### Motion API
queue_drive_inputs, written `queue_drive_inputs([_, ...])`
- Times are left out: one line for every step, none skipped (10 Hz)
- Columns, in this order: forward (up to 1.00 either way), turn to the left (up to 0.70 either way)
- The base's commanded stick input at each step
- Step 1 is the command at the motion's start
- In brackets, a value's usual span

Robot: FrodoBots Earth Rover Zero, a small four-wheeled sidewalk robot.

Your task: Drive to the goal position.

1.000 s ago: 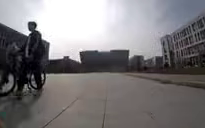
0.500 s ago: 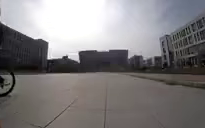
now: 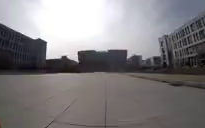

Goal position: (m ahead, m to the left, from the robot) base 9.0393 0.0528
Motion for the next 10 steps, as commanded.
queue_drive_inputs([1.0,0.0])
queue_drive_inputs([1.0,0.0])
queue_drive_inputs([1.0,0.0])
queue_drive_inputs([1.0,0.0])
queue_drive_inputs([1.0,0.0])
queue_drive_inputs([1.0,0.0])
queue_drive_inputs([1.0,0.0])
queue_drive_inputs([1.0,0.0])
queue_drive_inputs([1.0,0.0])
queue_drive_inputs([1.0,0.0])
